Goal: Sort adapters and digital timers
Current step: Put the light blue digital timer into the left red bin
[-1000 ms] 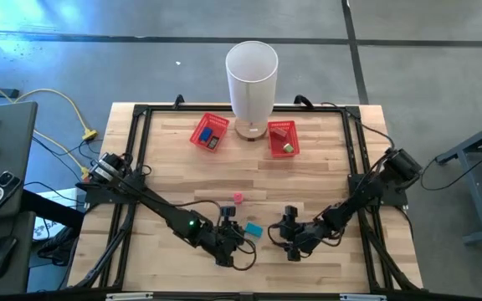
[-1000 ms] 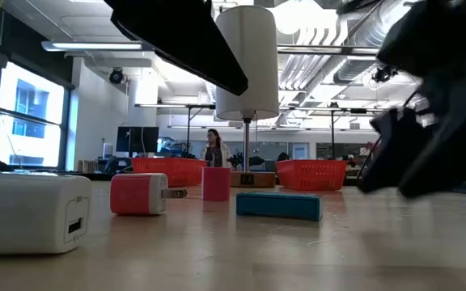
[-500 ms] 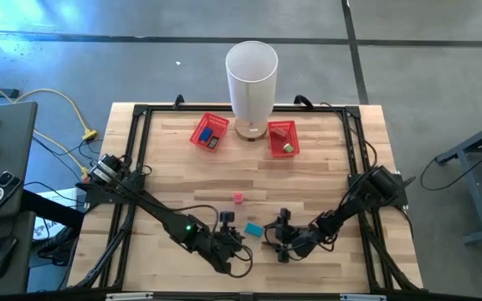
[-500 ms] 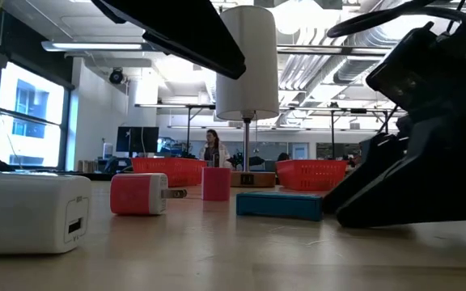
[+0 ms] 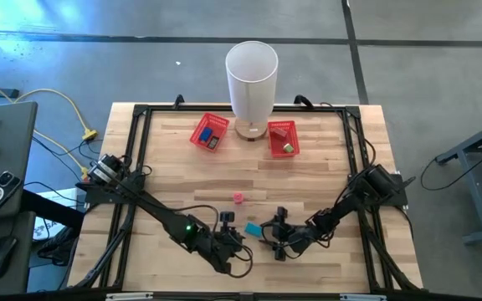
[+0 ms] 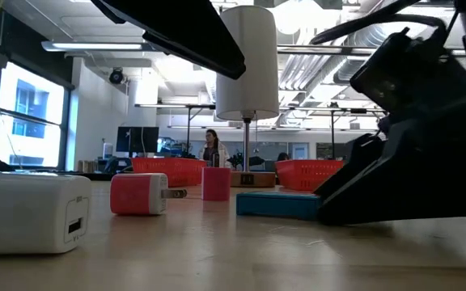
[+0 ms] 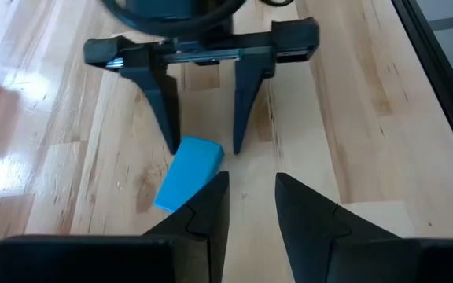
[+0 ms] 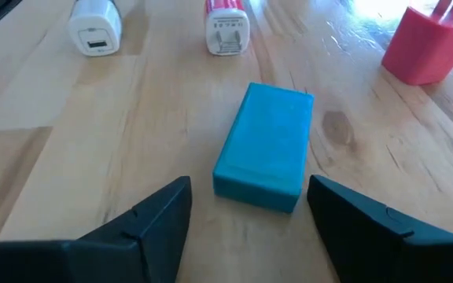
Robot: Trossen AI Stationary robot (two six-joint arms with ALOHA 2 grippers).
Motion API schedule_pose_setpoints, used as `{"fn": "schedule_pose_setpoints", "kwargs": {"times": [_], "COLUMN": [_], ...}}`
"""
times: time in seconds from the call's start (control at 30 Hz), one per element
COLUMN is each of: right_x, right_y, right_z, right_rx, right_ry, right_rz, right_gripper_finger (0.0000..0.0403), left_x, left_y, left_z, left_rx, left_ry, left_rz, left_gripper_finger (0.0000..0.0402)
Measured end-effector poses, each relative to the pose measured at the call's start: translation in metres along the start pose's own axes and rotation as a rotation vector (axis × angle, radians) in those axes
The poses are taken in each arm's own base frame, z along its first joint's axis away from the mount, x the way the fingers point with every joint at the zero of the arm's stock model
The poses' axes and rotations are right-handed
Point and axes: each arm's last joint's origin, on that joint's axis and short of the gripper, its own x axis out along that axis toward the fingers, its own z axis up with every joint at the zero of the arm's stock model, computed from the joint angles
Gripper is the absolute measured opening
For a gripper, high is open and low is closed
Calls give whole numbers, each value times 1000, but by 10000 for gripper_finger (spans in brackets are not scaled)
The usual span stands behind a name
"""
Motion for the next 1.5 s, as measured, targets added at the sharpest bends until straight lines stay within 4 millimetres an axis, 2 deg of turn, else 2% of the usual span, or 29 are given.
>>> {"fn": "schedule_pose_setpoints", "kwargs": {"times": [0.3,0.6,0.73,0.93,1.03,1.27,1.5], "right_x": [19,26,26,29,29,21,-8], "right_y": [-14,-25,-25,-30,-31,-26,-22], "right_z": [19,22,22,22,22,30,65], "right_rx": [-8,4,3,7,7,-16,-23], "right_ry": [6,29,33,49,55,35,-46], "right_rz": [16,5,-4,7,21,50,41], "right_gripper_finger": [248,246,220,147,145,145,145], "left_x": [-7,-17,-20,-20,-20,-25,-25], "left_y": [-12,-29,-35,-34,-33,-28,-24], "left_z": [-4,-10,-12,-14,-15,-19,-20], "left_rx": [37,-4,11,20,29,81,189], "left_ry": [3,0,-1,12,27,86,107], "left_rz": [-26,-67,-79,-74,-67,-36,-22], "left_gripper_finger": [97,97,97,97,97,97,97]}}
